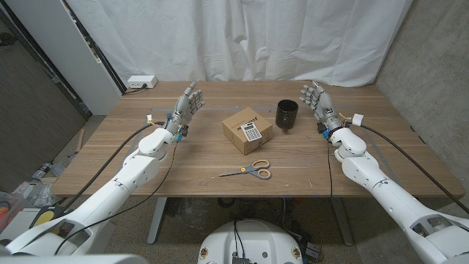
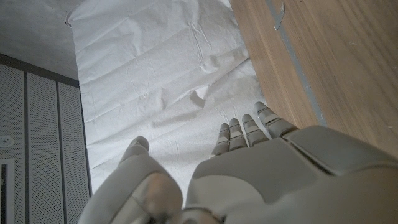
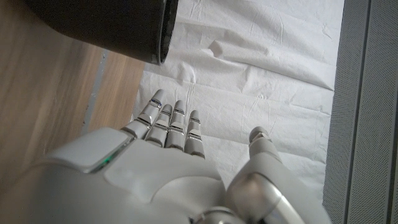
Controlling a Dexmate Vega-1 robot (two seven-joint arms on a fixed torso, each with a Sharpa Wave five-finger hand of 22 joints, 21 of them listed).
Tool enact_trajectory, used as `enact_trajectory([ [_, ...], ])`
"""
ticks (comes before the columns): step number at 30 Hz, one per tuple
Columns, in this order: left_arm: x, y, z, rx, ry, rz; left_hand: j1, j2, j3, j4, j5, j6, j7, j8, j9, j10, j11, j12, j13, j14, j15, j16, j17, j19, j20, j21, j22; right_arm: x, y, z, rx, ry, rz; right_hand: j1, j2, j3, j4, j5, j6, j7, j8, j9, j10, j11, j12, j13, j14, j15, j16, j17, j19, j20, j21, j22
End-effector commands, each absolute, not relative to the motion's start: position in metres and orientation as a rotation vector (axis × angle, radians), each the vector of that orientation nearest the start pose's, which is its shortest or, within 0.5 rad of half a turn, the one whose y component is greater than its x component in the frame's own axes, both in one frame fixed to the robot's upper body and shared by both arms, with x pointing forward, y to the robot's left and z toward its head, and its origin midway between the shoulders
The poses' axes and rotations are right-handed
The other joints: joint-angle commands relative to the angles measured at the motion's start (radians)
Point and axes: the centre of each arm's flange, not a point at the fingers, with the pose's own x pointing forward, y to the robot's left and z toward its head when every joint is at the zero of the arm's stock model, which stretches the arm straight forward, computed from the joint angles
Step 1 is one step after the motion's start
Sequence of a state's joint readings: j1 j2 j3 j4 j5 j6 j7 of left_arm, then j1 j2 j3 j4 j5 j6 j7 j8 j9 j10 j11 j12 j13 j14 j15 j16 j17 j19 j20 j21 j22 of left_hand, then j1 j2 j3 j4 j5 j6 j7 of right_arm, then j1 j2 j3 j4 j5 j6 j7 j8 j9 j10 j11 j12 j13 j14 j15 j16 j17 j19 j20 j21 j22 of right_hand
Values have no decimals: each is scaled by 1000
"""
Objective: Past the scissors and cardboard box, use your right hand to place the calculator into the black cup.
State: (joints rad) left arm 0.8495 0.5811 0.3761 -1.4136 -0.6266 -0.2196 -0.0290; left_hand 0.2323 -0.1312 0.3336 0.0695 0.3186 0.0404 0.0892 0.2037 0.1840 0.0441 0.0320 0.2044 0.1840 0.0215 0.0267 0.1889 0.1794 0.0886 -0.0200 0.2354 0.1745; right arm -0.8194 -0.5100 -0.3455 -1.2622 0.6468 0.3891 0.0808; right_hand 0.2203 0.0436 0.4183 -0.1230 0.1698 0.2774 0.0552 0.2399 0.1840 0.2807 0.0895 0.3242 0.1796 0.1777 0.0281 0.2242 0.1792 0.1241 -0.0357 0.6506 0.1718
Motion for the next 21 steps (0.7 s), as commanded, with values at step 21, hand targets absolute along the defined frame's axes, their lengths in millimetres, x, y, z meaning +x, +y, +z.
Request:
enact_trajectory([
  [21,622,278,5,45,-649,-181,24,21,8,-10,12,28,-1,9,4,37,-3,13,5,33,-5,11,3,25,3,-5,3,592,-318,1,-9,-797,274,21,8,2,-12,7,28,-7,-4,4,31,-5,-6,2,24,-9,-3,3,20,-6,-12,1],
])
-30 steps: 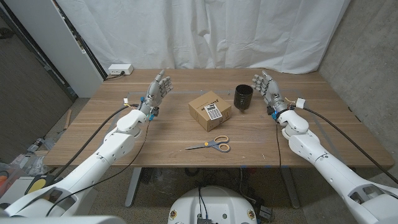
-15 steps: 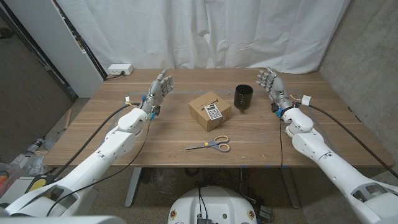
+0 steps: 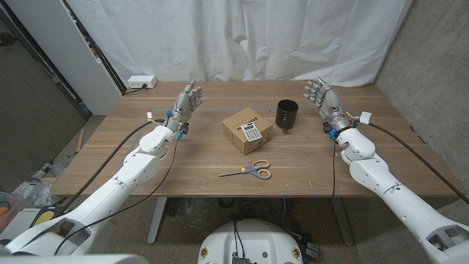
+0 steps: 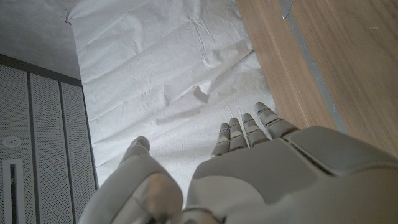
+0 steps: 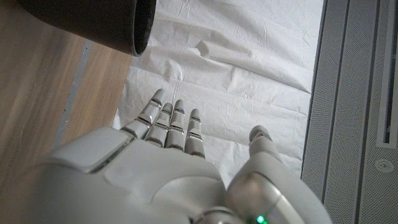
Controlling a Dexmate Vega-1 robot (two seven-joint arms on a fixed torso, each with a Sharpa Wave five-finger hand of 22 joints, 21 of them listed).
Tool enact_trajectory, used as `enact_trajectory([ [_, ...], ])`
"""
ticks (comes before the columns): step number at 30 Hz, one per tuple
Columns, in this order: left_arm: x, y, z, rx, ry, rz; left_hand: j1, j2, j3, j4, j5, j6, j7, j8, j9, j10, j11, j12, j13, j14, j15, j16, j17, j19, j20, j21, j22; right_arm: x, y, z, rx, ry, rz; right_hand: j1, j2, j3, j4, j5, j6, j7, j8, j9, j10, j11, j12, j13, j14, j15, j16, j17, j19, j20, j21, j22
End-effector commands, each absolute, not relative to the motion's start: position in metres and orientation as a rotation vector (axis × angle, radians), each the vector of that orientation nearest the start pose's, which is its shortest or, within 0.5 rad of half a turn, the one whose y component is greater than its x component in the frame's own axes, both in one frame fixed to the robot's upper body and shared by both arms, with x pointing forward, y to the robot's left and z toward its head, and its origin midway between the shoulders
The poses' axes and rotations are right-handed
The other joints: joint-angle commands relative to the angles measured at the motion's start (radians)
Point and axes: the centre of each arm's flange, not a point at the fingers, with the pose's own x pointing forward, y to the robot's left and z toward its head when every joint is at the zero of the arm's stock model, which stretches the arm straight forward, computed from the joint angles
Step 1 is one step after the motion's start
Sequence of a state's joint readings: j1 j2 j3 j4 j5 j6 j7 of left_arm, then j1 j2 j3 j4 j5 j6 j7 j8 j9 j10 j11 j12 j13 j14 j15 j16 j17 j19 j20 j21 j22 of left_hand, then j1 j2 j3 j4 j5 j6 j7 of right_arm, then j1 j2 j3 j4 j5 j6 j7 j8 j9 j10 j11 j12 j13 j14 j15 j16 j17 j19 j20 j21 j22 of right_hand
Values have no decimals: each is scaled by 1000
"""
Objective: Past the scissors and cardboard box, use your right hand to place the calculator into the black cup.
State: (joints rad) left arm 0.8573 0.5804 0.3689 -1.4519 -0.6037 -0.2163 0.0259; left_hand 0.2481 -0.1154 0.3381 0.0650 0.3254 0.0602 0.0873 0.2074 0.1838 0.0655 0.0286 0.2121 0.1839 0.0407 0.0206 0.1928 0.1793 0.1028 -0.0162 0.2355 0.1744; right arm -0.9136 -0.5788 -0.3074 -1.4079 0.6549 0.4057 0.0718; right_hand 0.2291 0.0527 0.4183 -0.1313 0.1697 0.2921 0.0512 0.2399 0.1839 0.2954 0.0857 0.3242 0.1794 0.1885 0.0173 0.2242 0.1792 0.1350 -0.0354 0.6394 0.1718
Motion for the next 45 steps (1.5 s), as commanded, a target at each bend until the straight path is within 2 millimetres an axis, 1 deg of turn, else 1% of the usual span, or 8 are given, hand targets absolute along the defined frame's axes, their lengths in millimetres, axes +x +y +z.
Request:
enact_trajectory([
  [1,621,278,5,47,-649,-182,9,6,4,-6,6,10,0,5,4,20,-2,6,5,15,2,7,3,14,0,-4,3,589,-318,1,-8,-802,274,13,-1,2,-4,7,13,-3,-4,5,17,-2,-6,2,13,2,-3,3,9,-6,-1,1],
  [5,618,282,3,34,-640,-206,12,8,4,-7,6,20,0,8,4,24,-2,7,5,22,1,9,3,19,-1,-4,3,579,-316,-2,-3,-818,261,14,-1,3,-5,7,18,-6,-4,5,20,-2,-7,2,17,-1,-3,3,10,-6,-3,1],
  [13,603,289,-3,2,-651,-241,18,13,4,-8,6,31,-1,9,4,38,-4,9,6,34,0,10,3,26,-2,-5,3,563,-306,-12,6,-822,252,16,-1,3,-5,7,21,-9,-6,5,26,-6,-8,2,25,-3,-3,3,18,-7,-5,1],
  [18,594,297,-5,28,-662,-236,20,14,3,-9,6,33,0,9,4,39,-5,9,6,37,-1,10,3,28,-3,-6,3,553,-299,-18,0,-828,246,17,0,4,-6,7,24,-10,-6,5,27,-7,-8,2,27,-3,-3,3,21,-6,-6,1],
  [24,586,306,-10,31,-664,-228,22,15,3,-10,6,35,-2,9,4,42,-6,8,6,39,-2,9,3,29,-3,-7,4,547,-296,-23,-10,-823,242,23,-1,5,-9,8,33,-16,-6,6,33,-11,-9,2,34,-7,-4,2,28,-6,-9,1],
  [28,584,310,-14,37,-649,-227,23,15,3,-10,6,36,-2,9,4,43,-5,8,6,40,-1,9,3,31,-3,-7,4,544,-297,-23,-13,-830,237,24,-1,5,-10,8,35,-17,-6,6,35,-11,-10,2,37,-9,-4,2,32,-7,-9,1],
  [39,584,305,-14,35,-654,-230,26,17,1,-11,6,41,-2,8,4,46,-5,7,6,44,0,7,3,34,-1,-9,4,531,-295,-28,-22,-849,232,31,-2,8,-13,8,44,-22,-8,6,50,-22,-11,3,54,-18,-4,1,47,-8,-13,2],
  [45,579,304,-11,60,-661,-215,28,18,1,-11,6,43,-3,8,4,48,-5,6,6,45,-1,7,3,34,0,-10,4,526,-291,-33,-16,-851,230,43,-6,10,-19,8,63,-33,-6,7,69,-26,-9,3,71,-23,-4,0,66,-12,-15,2],
])
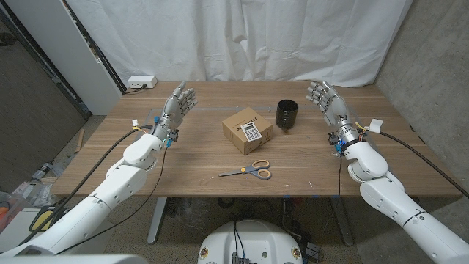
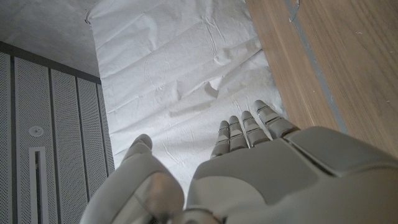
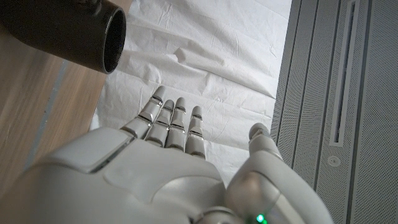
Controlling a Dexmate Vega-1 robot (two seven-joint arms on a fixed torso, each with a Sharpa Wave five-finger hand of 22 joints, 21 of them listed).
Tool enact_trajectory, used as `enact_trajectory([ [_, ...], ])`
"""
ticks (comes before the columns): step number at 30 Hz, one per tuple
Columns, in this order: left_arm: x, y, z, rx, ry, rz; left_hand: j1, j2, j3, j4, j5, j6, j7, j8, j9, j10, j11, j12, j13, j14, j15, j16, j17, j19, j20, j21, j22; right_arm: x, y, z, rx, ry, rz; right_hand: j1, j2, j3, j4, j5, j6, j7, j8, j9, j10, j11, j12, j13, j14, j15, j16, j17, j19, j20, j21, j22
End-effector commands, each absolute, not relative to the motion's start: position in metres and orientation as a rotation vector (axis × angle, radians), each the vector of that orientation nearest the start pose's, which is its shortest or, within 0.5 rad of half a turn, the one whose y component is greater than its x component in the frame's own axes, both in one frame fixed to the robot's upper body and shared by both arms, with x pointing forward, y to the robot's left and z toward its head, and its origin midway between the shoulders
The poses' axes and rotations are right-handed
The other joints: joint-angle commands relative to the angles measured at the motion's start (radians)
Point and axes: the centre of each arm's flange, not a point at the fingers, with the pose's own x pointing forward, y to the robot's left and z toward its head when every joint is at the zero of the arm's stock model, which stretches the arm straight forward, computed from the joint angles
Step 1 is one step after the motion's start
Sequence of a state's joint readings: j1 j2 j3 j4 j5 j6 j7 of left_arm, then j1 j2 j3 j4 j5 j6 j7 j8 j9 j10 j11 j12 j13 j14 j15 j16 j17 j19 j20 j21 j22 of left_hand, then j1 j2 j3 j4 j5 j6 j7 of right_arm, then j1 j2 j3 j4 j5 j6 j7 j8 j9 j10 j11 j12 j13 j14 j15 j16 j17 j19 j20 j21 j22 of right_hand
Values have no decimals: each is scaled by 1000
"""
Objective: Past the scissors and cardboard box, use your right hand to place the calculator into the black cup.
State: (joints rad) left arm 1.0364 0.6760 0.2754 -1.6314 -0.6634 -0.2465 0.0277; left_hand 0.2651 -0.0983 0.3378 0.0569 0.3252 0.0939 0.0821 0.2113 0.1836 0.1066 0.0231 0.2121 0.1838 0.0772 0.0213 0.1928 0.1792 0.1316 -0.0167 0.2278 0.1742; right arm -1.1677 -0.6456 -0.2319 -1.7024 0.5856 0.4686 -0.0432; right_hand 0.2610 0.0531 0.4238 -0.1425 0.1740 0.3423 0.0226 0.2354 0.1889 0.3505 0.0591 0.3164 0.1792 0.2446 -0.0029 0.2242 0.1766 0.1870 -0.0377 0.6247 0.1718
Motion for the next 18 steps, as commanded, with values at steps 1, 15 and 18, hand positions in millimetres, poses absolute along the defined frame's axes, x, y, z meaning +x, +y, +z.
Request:
enact_trajectory([
  [1,579,304,-10,66,-659,-217,11,1,1,-3,7,10,2,4,5,7,2,6,6,9,-1,6,3,6,1,-2,4,525,-290,-34,-17,-853,231,12,-7,5,-8,4,14,-6,-1,2,16,0,-2,3,16,-4,-4,2,15,-10,-1,2],
  [15,582,309,-12,53,-655,-220,14,4,-1,-4,6,16,2,4,5,15,3,6,6,15,-4,6,3,9,-3,-5,4,515,-285,-36,-24,-876,231,19,-12,7,-9,3,33,-26,-2,3,31,-9,-5,3,33,-12,-6,3,36,-14,-6,2],
  [18,581,309,-11,61,-659,-217,15,4,-2,-4,6,16,2,3,5,14,0,5,6,15,-4,5,3,10,-3,-5,4,513,-284,-36,-28,-882,235,20,-13,7,-8,3,41,-19,-1,3,34,-12,-6,4,39,-13,-6,4,41,-16,-8,2],
])
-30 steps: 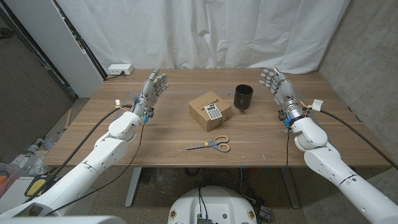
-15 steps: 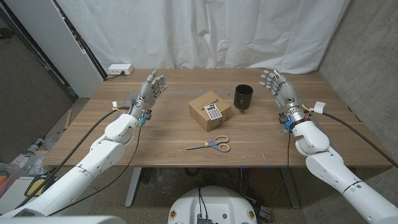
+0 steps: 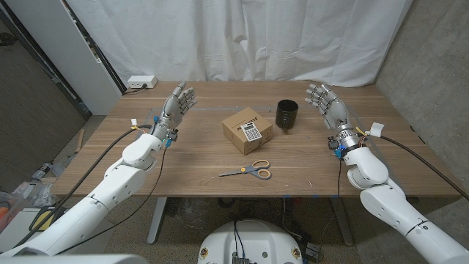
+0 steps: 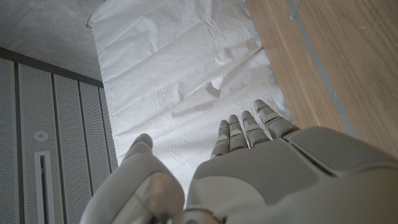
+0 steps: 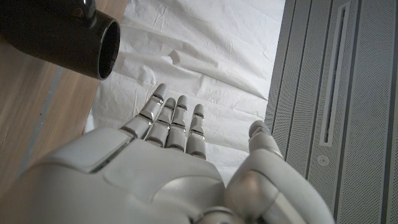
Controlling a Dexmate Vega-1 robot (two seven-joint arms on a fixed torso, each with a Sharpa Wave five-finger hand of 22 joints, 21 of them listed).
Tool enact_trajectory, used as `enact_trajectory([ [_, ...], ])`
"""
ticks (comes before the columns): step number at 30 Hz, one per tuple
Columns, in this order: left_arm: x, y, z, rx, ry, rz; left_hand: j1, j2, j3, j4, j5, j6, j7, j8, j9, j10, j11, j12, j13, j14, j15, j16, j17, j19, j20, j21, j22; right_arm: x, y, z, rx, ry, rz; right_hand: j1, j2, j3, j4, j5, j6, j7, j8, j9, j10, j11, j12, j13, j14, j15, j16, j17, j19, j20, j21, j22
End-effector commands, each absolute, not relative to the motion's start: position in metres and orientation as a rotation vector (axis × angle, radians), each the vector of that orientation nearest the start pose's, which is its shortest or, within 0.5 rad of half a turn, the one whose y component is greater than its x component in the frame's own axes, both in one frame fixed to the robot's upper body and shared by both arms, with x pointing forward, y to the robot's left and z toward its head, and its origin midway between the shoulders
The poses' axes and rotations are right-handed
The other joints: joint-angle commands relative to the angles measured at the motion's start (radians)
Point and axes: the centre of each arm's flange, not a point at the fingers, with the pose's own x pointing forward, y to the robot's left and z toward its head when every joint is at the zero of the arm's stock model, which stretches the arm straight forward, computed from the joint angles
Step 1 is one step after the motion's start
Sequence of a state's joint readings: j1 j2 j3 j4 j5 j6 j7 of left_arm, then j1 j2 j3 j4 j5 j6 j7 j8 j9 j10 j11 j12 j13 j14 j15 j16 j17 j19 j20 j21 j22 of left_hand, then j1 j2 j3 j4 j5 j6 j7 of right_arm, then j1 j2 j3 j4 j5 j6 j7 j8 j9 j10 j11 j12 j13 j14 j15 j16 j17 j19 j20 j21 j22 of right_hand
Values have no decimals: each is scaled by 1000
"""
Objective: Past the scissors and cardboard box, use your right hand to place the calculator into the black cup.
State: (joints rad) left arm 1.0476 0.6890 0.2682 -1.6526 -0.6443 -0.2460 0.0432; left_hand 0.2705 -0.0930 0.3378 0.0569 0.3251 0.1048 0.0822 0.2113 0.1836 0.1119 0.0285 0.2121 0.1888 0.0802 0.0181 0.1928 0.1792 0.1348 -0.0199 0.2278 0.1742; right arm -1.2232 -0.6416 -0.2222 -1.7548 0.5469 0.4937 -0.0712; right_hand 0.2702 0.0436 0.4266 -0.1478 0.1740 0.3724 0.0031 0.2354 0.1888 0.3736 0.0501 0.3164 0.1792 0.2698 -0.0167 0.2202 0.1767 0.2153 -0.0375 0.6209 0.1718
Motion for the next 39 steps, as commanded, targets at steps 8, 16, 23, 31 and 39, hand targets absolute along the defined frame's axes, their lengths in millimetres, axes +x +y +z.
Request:
enact_trajectory([
  [8,580,308,-6,49,-683,-203,16,3,-4,-5,6,29,-9,8,5,37,-18,11,1,40,-19,11,3,28,-4,-2,4,509,-281,-35,-32,-906,248,13,-4,4,-2,3,14,5,-3,3,21,-5,-6,4,25,-2,-1,4,24,-19,-5,2],
  [16,582,307,-7,53,-676,-217,19,5,-4,-6,6,30,-12,6,5,37,-16,9,1,38,-17,8,3,29,-5,-4,4,499,-277,-39,-42,-919,260,14,-5,5,-1,3,18,5,-4,3,29,-9,-6,4,34,-6,-1,5,32,-22,-8,3],
  [23,581,307,-8,57,-669,-223,22,7,-4,-7,5,33,-9,6,5,38,-13,8,1,40,-15,7,3,29,-4,-6,4,491,-271,-40,-67,-925,274,17,-6,6,-2,4,23,2,-5,3,33,-12,-8,4,37,-9,-2,5,38,-23,-9,3],
  [31,579,303,-6,45,-688,-221,25,9,-4,-7,5,35,-8,5,5,40,-15,7,1,42,-14,6,3,29,-3,-7,4,490,-269,-42,-87,-933,287,20,-7,6,-2,4,25,0,-7,4,36,-15,-10,4,40,-11,-4,5,44,-25,-12,3],
  [39,580,300,-4,66,-689,-236,27,11,-5,-8,5,38,-8,5,5,42,-17,6,1,44,-14,5,3,30,-2,-9,4,481,-263,-46,-105,-937,291,23,-8,8,-2,5,36,-3,-5,4,44,-16,-10,4,49,-18,-4,5,51,-25,-15,3],
])
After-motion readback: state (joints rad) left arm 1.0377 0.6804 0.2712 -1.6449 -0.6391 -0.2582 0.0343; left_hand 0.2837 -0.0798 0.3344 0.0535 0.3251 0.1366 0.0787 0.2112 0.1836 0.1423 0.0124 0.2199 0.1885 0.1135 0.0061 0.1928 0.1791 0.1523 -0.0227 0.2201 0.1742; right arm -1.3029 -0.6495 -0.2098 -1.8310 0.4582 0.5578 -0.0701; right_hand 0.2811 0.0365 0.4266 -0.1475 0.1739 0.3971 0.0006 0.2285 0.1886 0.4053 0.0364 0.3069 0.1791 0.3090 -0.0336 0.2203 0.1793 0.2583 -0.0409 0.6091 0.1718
